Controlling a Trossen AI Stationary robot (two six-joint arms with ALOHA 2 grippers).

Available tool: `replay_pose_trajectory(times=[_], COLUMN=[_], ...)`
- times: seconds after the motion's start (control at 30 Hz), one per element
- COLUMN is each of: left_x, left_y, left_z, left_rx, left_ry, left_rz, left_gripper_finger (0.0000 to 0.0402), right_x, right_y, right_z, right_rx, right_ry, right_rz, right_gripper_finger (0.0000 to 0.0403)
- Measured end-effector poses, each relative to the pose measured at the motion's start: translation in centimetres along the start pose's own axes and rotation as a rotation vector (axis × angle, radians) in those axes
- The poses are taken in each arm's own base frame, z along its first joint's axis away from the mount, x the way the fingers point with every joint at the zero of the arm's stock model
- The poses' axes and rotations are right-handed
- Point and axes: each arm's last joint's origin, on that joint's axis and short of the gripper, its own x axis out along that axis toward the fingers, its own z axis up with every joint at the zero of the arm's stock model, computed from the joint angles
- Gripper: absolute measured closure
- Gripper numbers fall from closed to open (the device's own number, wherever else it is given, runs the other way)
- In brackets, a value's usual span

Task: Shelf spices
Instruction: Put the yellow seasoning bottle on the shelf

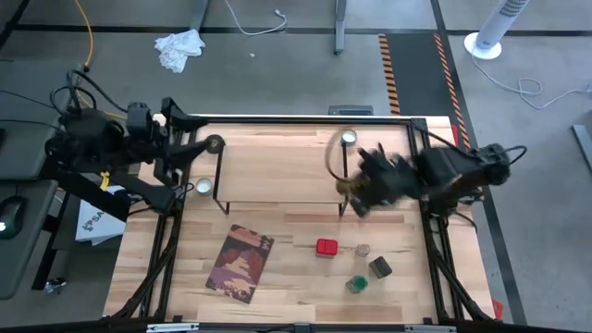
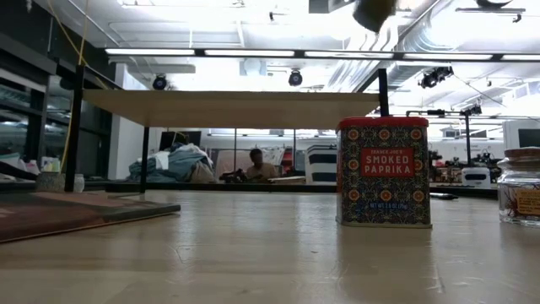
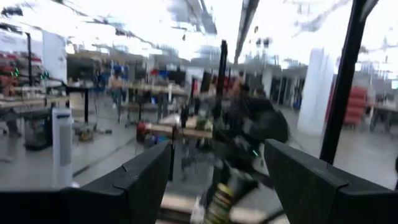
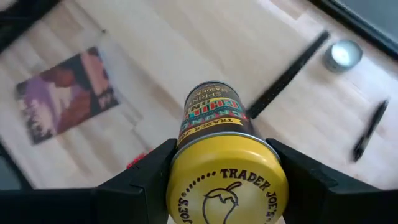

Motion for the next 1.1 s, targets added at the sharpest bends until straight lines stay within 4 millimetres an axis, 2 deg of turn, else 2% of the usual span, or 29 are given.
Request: replay_pose_trajectory(times=[0.13,0.27,0.4,0.53,0.63,0.87,1.1], left_x=[0.1,0.4,0.4,0.5,0.5,0.5,0.5], left_y=[-0.3,-0.8,-1.0,-1.0,-1.0,-1.0,-1.1], left_z=[-1.0,-1.6,-1.7,-1.8,-1.8,-1.9,-1.9], left_rx=[0.017,0.036,0.039,0.029,0.024,0.078,0.08], left_ry=[0.091,0.131,0.137,0.138,0.139,0.146,0.152], left_rz=[-0.009,-0.026,-0.035,-0.038,-0.042,-0.046,-0.076], left_gripper_finger=[0.0145,0.0145,0.0145,0.0145,0.0145,0.0145,0.0145], right_x=[4.2,8.2,11.2,13.7,14.2,13.8,13.6], right_y=[0.3,0.1,0.0,-0.5,-0.9,-1.7,-1.1], right_z=[4.9,8.6,10.9,11.8,11.8,12.2,11.8], right_rx=[-0.01,-0.029,-0.035,0.004,0.009,0.002,-0.115], right_ry=[0.131,0.211,0.249,0.329,0.353,0.33,0.345], right_rz=[-0.021,-0.019,-0.018,0.004,-0.003,-0.014,0.032], right_gripper_finger=[0.0193,0.0193,0.0193,0.0193,0.019,0.0165,0.0161])
